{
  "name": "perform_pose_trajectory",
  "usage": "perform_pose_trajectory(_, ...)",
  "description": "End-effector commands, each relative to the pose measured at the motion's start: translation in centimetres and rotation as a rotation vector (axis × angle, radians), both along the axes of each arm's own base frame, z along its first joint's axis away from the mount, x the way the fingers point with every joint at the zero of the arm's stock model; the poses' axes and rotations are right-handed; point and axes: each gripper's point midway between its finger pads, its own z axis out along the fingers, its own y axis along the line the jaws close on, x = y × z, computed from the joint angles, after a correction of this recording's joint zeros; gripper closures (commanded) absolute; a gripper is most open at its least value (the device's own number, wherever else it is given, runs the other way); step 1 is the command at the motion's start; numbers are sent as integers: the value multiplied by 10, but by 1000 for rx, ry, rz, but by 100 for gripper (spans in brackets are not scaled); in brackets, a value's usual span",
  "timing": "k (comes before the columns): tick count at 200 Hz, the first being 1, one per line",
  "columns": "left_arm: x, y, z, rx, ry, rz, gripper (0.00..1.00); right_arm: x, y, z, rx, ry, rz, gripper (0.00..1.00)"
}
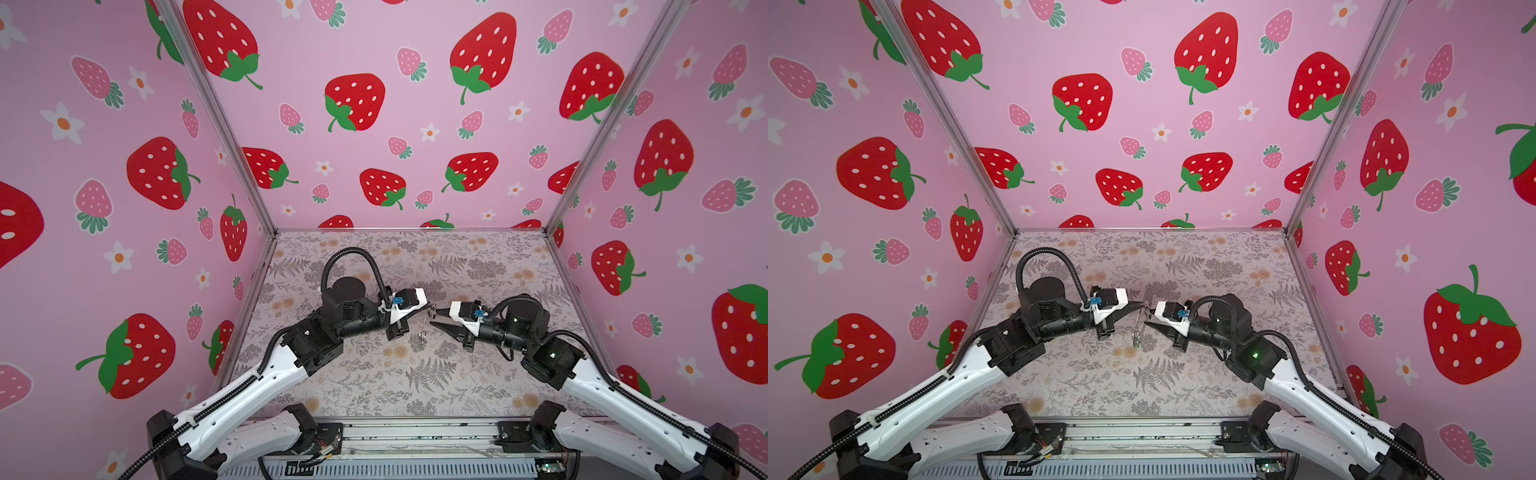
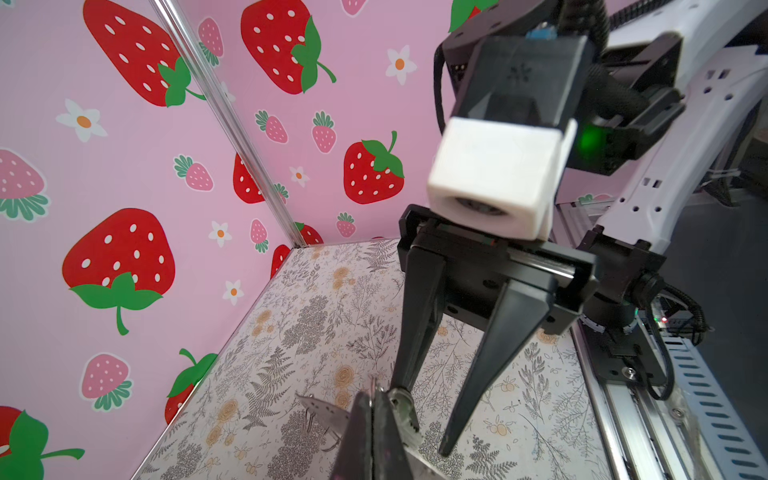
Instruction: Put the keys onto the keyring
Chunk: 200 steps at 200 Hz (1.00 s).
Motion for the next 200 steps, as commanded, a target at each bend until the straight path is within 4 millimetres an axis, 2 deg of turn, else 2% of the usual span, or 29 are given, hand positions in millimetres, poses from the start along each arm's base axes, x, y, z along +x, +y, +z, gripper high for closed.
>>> perform_pose_trajectory(1, -5, 0, 25, -54, -61, -33, 100, 3, 0, 21, 39, -12, -14, 75)
perform_pose_trajectory(16, -5, 0, 26, -56, -61, -33, 100, 4, 1, 20, 33, -11, -12, 79)
perform_pose_trajectory(50, -5, 0, 30, -76, -61, -32, 100, 3, 1, 18, 21, -11, -4, 98)
perform_pose_trajectory(126, -3, 0, 34, -133, -49, -25, 100, -2, 1, 15, 6, -10, 33, 100)
perform_pose_trajectory(129, -3, -1, 34, -135, -48, -26, 100, 2, 5, 6, -15, 10, 32, 100)
perform_pose_trajectory(137, -3, -1, 35, -139, -47, -26, 100, 2, 7, 5, -19, 16, 40, 100)
perform_pose_trajectory(200, -2, -1, 35, -168, -42, -27, 100, 2, 13, 5, -36, 17, 77, 100)
